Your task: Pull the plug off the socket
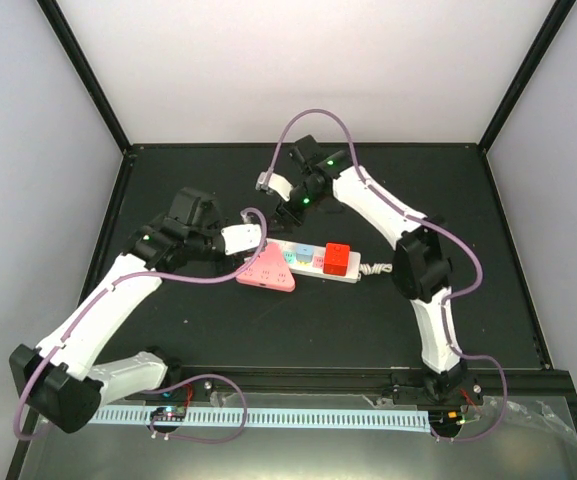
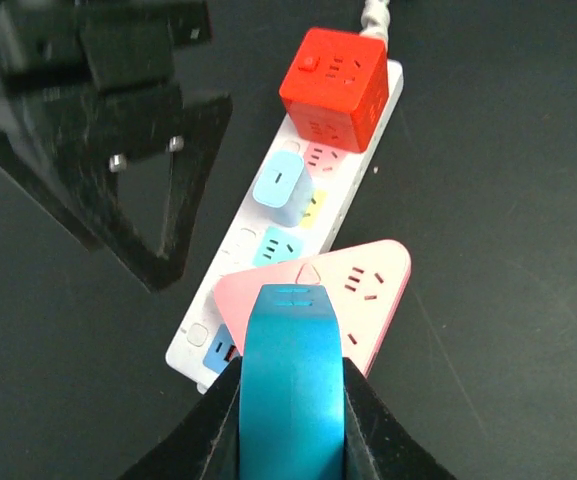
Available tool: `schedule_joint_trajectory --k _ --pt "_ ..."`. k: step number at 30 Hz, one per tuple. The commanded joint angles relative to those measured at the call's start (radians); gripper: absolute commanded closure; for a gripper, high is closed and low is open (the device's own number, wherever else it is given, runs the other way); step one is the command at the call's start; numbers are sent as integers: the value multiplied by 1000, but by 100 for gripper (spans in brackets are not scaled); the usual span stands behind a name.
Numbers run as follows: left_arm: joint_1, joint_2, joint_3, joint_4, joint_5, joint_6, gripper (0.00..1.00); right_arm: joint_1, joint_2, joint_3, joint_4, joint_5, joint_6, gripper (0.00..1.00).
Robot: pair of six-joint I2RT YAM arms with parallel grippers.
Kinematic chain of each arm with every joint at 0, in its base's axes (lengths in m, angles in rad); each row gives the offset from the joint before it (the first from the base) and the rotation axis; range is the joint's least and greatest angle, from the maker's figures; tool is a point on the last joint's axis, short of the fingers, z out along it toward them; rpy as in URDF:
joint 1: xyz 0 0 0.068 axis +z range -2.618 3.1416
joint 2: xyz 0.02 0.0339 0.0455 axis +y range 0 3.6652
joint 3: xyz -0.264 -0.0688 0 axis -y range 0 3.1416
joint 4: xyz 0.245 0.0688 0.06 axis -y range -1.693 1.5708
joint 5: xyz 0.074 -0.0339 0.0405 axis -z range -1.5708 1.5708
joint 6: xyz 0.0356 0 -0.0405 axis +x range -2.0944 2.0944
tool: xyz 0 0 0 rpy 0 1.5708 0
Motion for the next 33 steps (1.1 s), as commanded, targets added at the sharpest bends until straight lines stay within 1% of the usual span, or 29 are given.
schedule_joint_trajectory --k 1,5,7,9,12,14,17,26,33 --pt "28 -60 58 -66 115 -66 98 -3 -137 -38 -16 -7 -33 35" --pt "37 -62 92 -126 159 -77 98 -8 -248 -122 -19 -6 -63 35" --pt "39 -55 111 -164 175 -78 98 -8 -337 -186 -11 -24 -79 35" --pt "39 -51 125 -201 192 -84 98 -8 -411 -252 -4 -60 -89 34" --pt "39 -70 127 -214 222 -99 97 0 -508 -343 -8 -127 -103 33" --pt "39 -95 118 -204 250 -110 97 21 -563 -394 0 -143 -100 32" --pt "39 -129 101 -195 324 -119 97 83 -626 -450 39 -119 -62 32" --pt "40 -179 96 -206 442 -139 97 197 -694 -447 125 -84 61 36" --pt "44 -189 94 -179 478 -167 96 267 -703 -432 114 -62 75 41"
